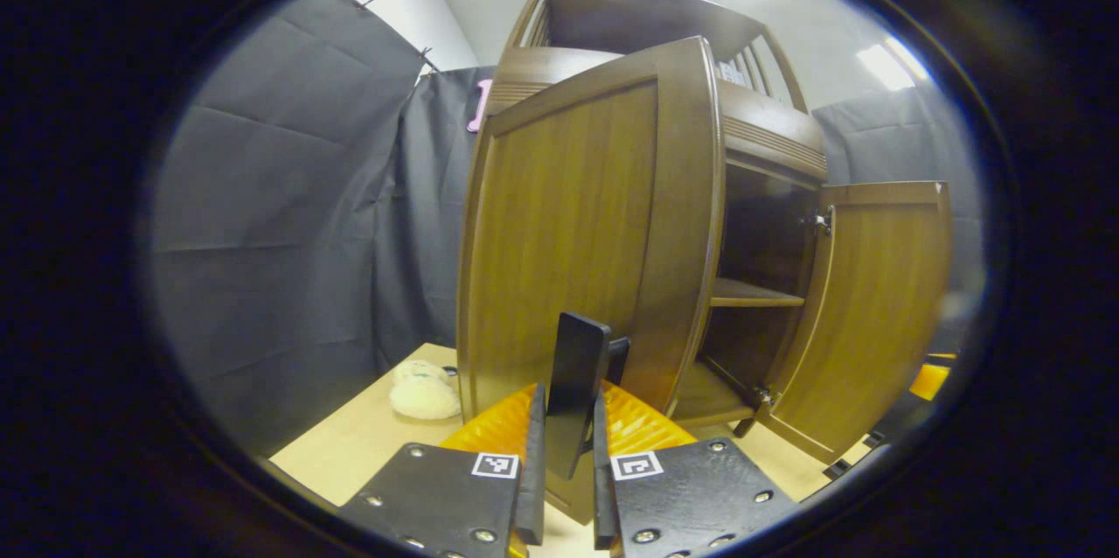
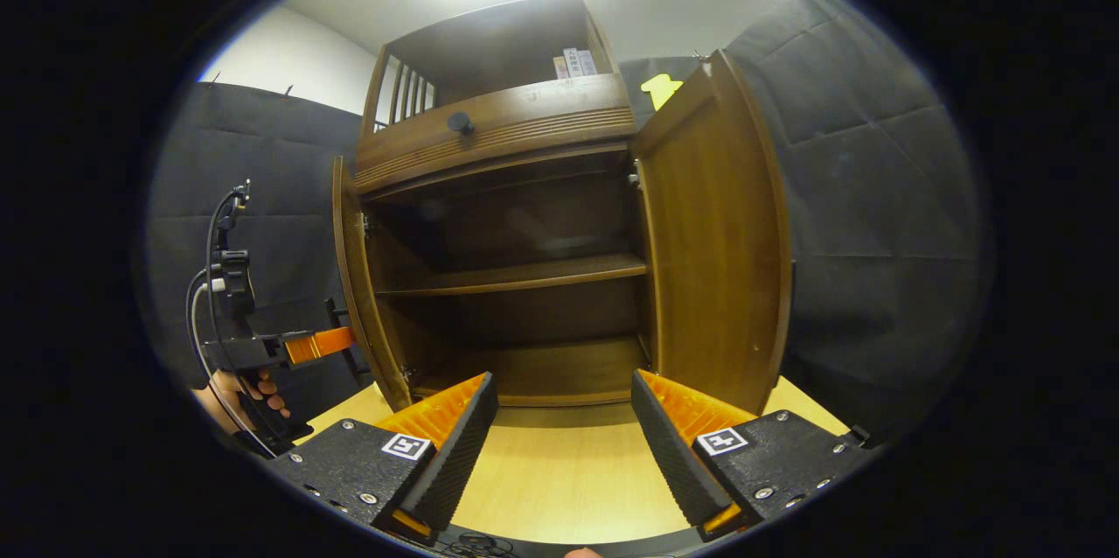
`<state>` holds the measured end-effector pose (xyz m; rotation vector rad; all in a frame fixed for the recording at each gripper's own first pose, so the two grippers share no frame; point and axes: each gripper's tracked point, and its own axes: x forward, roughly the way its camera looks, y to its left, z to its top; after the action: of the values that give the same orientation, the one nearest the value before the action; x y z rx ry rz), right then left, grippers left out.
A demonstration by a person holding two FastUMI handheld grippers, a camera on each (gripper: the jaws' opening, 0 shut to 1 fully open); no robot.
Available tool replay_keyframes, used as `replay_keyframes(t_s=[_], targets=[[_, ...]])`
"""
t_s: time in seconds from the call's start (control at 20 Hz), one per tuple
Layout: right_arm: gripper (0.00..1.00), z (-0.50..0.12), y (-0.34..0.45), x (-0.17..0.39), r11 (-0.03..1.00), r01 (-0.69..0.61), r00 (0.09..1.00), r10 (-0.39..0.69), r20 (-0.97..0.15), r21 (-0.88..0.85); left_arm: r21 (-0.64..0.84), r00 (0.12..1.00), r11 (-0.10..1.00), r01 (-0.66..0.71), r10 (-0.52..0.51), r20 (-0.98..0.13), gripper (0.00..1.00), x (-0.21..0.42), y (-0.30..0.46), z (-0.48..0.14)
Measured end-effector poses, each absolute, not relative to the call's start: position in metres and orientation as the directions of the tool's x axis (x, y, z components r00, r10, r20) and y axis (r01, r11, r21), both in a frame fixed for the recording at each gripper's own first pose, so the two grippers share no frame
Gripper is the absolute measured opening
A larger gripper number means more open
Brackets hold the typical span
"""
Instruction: Open the right door of the double-door shoe cabinet with the right hand, and open the left door with the left hand.
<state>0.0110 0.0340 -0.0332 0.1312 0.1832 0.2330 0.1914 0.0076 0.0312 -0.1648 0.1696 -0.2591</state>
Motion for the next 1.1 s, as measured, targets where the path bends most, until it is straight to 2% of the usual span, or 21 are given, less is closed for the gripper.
replay_keyframes(t_s=[0.1,0.15,0.2,0.3,0.35,0.4,0.45,0.9,1.1], targets=[[0.92,-0.032,0.047,0.012,0.958,-0.242,0.950,0.266,-0.161,0.155,-0.180,0.956,0.958,0.226,-0.253,-0.147,0.24,0.190,0.009,0.030],[0.92,-0.031,0.052,0.013,0.955,-0.253,0.948,0.276,-0.158,0.153,-0.177,0.958,0.960,0.218,-0.245,-0.146,0.19,0.189,0.009,0.033],[0.92,-0.031,0.059,0.015,0.952,-0.265,0.945,0.288,-0.156,0.152,-0.176,0.960,0.961,0.212,-0.238,-0.145,0.28,0.189,0.009,0.038],[0.95,-0.033,0.072,0.016,0.943,-0.291,0.935,0.316,-0.159,0.161,-0.178,0.963,0.964,0.199,-0.226,-0.149,0.27,0.183,0.009,0.055],[0.95,-0.033,0.079,0.016,0.939,-0.302,0.931,0.328,-0.161,0.167,-0.177,0.964,0.966,0.189,-0.217,-0.153,0.27,0.183,0.010,0.057],[0.92,-0.033,0.085,0.016,0.935,-0.311,0.927,0.337,-0.162,0.170,-0.177,0.966,0.968,0.177,-0.206,-0.159,0.23,0.179,0.013,0.061],[0.95,-0.033,0.090,0.015,0.933,-0.319,0.925,0.345,-0.162,0.169,-0.180,0.967,0.970,0.164,-0.194,-0.163,0.27,0.178,0.015,0.060],[0.95,-0.037,0.130,0.020,0.917,-0.358,0.908,0.385,-0.164,0.175,-0.160,0.980,0.982,0.095,-0.121,-0.156,0.26,0.172,0.018,0.066],[0.95,-0.039,0.147,0.021,0.916,-0.364,0.907,0.390,-0.160,0.170,-0.144,0.979,0.983,0.111,-0.133,-0.152,0.26,0.168,0.018,0.068]])
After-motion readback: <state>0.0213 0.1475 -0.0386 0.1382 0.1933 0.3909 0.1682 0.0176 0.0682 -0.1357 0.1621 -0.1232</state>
